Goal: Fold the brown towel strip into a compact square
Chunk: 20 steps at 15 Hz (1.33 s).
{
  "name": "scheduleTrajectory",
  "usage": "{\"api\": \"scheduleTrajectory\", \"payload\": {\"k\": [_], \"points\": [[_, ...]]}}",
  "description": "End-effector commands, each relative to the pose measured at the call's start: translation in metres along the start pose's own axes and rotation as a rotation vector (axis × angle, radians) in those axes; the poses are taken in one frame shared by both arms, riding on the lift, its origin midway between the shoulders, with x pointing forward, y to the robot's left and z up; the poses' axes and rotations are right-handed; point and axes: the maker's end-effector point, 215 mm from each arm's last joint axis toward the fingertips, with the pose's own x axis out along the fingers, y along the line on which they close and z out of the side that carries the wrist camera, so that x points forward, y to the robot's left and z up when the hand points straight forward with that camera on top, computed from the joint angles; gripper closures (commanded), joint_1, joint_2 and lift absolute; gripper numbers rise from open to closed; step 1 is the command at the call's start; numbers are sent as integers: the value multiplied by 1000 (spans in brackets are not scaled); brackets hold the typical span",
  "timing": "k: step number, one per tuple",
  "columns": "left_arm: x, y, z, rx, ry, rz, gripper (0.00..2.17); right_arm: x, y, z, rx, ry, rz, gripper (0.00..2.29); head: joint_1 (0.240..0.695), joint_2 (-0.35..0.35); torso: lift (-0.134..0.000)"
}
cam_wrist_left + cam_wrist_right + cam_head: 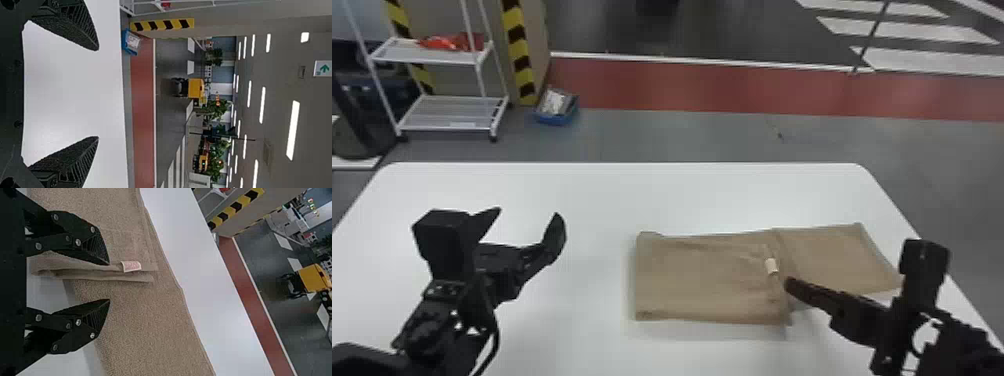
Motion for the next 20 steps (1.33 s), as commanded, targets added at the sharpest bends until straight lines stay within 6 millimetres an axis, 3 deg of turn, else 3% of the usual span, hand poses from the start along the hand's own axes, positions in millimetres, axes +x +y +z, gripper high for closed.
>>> {"api": "scheduleTrajectory", "payload": {"k": [1, 3, 11, 12, 14, 15, 20], "points": [[-1, 0, -2, 0, 3, 0, 83, 4, -4, 7, -2, -5, -9, 657, 695, -126, -124], [-2, 0, -6, -1, 9, -1, 83, 9, 1, 12, -6, -7, -2, 660, 695, -129, -124], [-3, 4, -2, 1, -3, 5, 83, 36, 16, -7, -40, 97, -5, 741, 695, -99, -124], [-3, 6, -3, 1, -3, 9, 83, 37, 17, -6, -42, 99, -5, 853, 695, -95, -124], [-3, 6, -2, 1, -6, 9, 83, 37, 17, -9, -38, 108, -3, 859, 695, -89, -124], [-3, 6, -2, 1, -6, 9, 83, 37, 19, -12, -36, 110, 5, 1021, 695, -88, -124], [-3, 6, -1, 1, -7, 7, 83, 34, 24, -15, -33, 122, 15, 1028, 695, -81, -124]]}}
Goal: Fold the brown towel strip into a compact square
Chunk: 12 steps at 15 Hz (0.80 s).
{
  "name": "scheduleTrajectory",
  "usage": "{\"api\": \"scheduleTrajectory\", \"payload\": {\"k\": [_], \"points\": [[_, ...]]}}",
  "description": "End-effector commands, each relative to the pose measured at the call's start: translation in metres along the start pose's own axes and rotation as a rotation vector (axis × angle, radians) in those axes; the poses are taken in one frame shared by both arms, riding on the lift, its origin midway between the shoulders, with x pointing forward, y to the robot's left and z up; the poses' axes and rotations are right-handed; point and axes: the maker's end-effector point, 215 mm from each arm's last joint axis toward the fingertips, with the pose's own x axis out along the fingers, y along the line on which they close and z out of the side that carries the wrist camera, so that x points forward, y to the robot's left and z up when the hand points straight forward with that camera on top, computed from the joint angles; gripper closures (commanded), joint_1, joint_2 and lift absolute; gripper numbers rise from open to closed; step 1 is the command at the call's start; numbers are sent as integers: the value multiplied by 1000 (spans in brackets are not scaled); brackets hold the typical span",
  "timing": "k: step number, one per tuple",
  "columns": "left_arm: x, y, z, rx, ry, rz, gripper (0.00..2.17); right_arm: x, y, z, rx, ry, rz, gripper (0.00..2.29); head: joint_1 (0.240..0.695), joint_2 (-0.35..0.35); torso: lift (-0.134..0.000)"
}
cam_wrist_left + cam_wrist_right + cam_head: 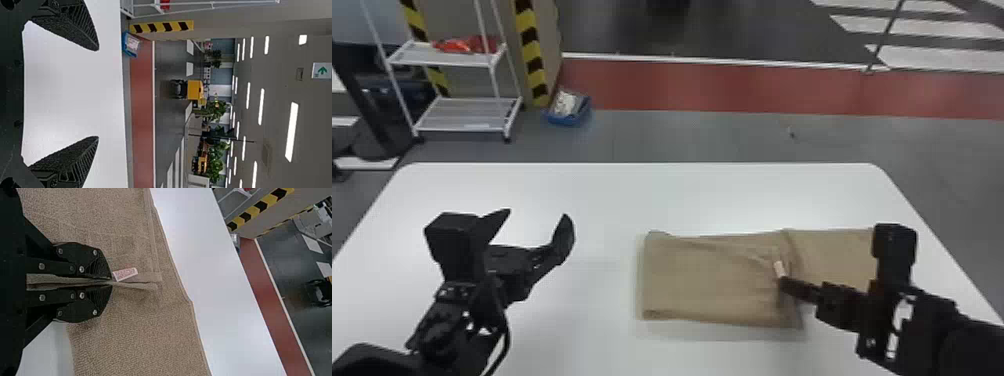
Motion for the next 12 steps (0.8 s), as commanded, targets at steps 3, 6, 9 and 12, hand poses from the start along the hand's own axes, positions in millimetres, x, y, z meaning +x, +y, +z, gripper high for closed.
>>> {"api": "scheduleTrajectory", "payload": {"k": [3, 6, 9, 12], "points": [[0, 1, 0, 0, 0, 2, 83, 0, 0, -5, 3, 19, -3, 799, 695, -78, -124], [0, 0, 0, 0, 0, 0, 83, 0, 1, -3, 1, 17, -4, 741, 695, -78, -124], [0, 0, -1, 0, 1, 0, 83, 0, 4, -2, -2, 14, 3, 741, 695, -77, -124], [0, 1, -1, 2, 1, 2, 83, -2, 12, 0, -10, 13, 17, 741, 695, -73, -124]]}}
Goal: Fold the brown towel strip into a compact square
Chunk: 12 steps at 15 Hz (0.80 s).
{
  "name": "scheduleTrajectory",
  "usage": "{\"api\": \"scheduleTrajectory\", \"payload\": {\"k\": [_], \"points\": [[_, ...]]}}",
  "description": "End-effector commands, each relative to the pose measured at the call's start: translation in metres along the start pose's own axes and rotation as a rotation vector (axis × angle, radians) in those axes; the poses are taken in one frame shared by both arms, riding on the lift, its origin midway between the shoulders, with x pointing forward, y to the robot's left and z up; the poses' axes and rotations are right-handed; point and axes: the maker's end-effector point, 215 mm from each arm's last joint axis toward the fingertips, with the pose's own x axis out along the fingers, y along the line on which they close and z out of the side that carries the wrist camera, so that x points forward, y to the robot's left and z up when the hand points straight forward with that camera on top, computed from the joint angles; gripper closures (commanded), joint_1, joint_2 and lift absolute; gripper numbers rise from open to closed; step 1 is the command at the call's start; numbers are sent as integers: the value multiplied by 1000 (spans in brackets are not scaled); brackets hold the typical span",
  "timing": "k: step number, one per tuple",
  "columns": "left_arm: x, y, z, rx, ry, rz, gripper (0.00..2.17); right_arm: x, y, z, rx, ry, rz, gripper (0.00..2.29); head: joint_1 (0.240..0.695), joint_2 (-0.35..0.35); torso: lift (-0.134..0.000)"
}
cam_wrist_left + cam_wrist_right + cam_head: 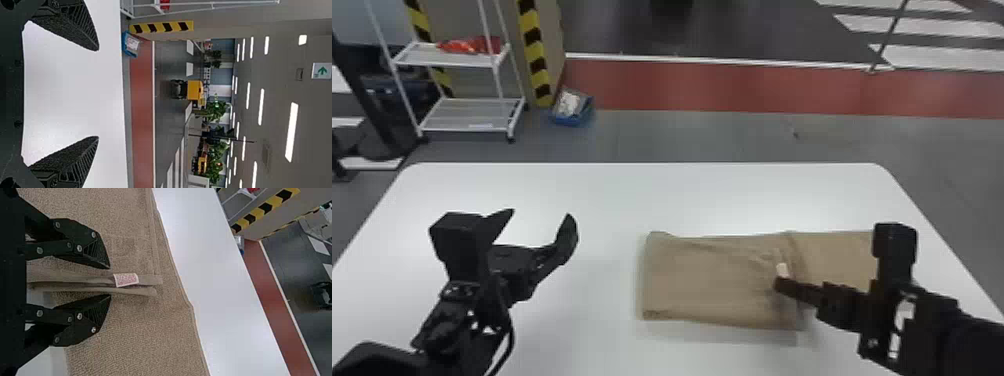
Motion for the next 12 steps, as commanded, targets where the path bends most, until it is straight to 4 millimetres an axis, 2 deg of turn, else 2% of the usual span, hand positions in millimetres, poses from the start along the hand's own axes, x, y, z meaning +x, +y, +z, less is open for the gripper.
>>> {"api": "scheduleTrajectory", "payload": {"k": [1, 9, 10, 11, 12], "points": [[0, 0, 0, 1, 1, 0, 83, -2, 4, -1, -5, 6, 6, 745, 695, -72, -124], [-3, -3, -2, 0, 3, -5, 83, -7, 5, -3, -6, 15, 8, 765, 695, -70, -124], [-4, -4, -1, 0, 2, -7, 83, -9, 7, -1, -8, 12, 13, 832, 695, -70, -124], [-5, -4, 0, 1, 0, -7, 83, -11, 6, -4, -4, 24, 15, 1254, 695, -70, -124], [-5, -5, -1, 2, 1, -8, 83, -12, 6, -6, -5, 30, 14, 1420, 695, -70, -124]]}}
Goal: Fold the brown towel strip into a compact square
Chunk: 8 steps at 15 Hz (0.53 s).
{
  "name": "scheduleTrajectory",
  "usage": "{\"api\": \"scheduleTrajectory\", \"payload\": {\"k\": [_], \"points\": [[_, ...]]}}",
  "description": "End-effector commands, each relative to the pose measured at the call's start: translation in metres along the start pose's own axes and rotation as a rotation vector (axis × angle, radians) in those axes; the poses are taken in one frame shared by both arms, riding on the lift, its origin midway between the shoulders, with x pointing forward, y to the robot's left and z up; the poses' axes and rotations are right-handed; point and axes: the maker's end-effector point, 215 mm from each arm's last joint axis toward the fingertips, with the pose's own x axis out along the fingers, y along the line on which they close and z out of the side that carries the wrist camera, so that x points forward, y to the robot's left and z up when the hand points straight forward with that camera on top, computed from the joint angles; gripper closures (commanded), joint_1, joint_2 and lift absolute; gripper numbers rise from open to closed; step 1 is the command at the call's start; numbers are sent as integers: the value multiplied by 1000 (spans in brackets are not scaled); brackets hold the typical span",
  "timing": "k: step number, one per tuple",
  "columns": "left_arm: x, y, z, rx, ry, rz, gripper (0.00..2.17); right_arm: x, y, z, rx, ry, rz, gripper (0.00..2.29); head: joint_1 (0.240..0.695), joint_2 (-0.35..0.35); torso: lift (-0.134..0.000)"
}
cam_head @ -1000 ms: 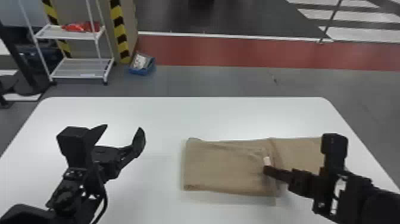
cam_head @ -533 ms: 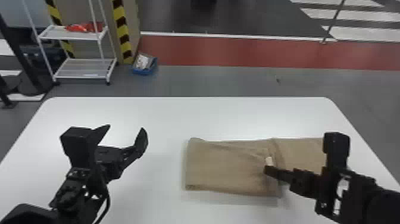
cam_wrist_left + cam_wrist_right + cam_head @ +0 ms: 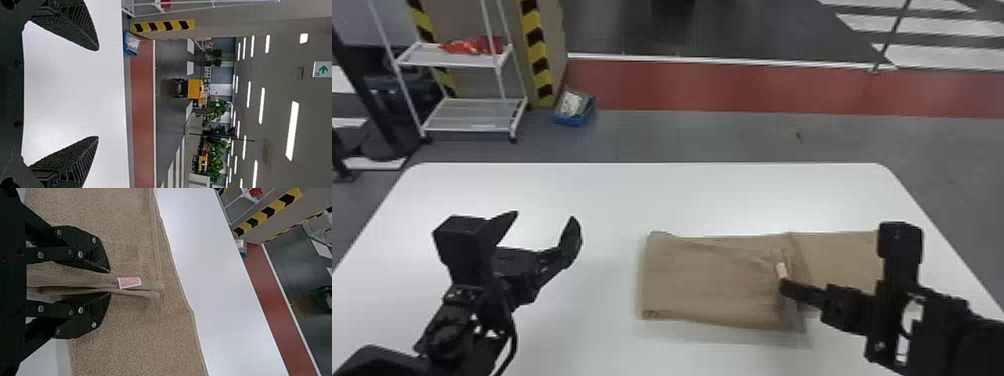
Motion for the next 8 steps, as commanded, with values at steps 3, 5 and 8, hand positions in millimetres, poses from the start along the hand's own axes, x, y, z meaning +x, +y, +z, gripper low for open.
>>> {"api": "scheduleTrajectory", "payload": {"k": [3, 5, 8], "points": [[-3, -3, 2, 3, -4, -2, 83, -4, 0, -3, 0, 15, 4, 1423, 695, -71, -124], [-5, -3, 2, 2, -4, -2, 83, -6, 4, -1, -1, 7, 16, 1423, 695, -72, -124], [-8, -3, 1, 6, -3, -1, 83, -12, 7, 4, -5, -30, 28, 1423, 695, -71, -124]]}}
